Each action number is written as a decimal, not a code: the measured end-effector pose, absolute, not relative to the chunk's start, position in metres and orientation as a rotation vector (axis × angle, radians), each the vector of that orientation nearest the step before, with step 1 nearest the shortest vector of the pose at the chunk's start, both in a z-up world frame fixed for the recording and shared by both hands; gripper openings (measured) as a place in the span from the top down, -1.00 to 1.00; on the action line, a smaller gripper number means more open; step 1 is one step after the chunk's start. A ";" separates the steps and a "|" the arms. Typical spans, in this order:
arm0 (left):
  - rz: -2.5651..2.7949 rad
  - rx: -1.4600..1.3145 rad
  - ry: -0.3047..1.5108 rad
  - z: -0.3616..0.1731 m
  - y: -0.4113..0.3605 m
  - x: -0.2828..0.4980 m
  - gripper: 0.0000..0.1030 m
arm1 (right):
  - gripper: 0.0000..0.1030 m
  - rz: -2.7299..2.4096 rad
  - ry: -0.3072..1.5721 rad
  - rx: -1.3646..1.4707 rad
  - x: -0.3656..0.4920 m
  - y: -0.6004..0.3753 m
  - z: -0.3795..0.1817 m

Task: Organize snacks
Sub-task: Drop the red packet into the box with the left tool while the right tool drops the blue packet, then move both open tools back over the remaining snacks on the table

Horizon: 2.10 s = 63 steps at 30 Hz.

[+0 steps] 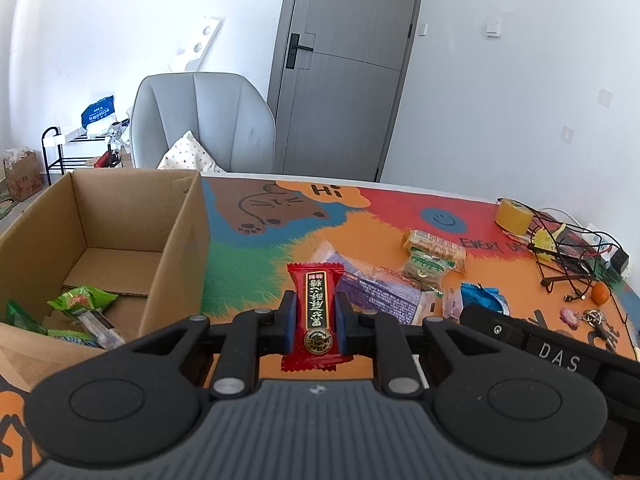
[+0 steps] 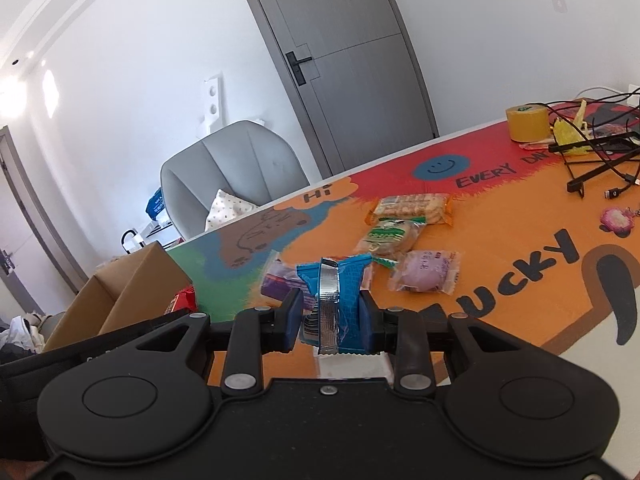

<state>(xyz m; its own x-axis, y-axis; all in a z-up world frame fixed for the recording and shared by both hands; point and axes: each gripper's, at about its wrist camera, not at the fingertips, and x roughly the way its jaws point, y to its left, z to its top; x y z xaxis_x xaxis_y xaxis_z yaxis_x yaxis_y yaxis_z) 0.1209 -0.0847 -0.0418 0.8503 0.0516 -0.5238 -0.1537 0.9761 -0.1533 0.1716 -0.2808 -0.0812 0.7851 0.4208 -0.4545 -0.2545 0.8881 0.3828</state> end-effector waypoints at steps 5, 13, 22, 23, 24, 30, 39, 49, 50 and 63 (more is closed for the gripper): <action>0.123 -0.186 0.501 -0.026 -0.069 0.112 0.65 | 0.41 0.403 0.533 0.288 0.167 -0.260 -0.068; 0.180 -0.188 0.452 -0.005 -0.032 0.102 0.65 | 0.41 0.473 0.505 0.270 0.166 -0.225 -0.048; 0.242 -0.218 0.459 -0.004 0.023 0.104 0.65 | 0.41 0.560 0.492 0.216 0.169 -0.173 -0.037; 0.251 -0.222 0.462 -0.004 0.030 0.104 0.64 | 0.41 0.567 0.496 0.211 0.169 -0.166 -0.036; 0.260 -0.224 0.464 -0.006 0.037 0.104 0.65 | 0.41 0.572 0.498 0.209 0.170 -0.161 -0.036; 0.282 -0.247 0.485 -0.010 0.068 0.108 0.64 | 0.41 0.605 0.522 0.192 0.177 -0.133 -0.034; 0.291 -0.327 0.489 -0.014 0.090 0.101 0.37 | 0.41 0.651 0.560 0.185 0.182 -0.101 -0.035; 0.342 -0.381 0.470 -0.018 0.101 0.077 -0.24 | 0.01 0.652 0.566 0.203 0.175 -0.091 -0.039; 0.343 -0.379 0.475 -0.019 0.099 0.076 -0.29 | 0.00 0.653 0.566 0.212 0.173 -0.094 -0.039; 0.386 -0.316 0.492 -0.016 0.053 0.082 -0.84 | -0.50 0.538 0.539 0.311 0.172 -0.167 -0.041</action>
<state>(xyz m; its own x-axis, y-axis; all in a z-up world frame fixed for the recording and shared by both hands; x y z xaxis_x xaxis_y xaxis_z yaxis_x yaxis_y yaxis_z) 0.0824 0.0535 -0.0161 0.8124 0.2809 -0.5110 -0.4301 0.8803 -0.2000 0.1717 -0.1673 -0.0406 0.7257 0.5590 -0.4011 -0.4003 0.8172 0.4146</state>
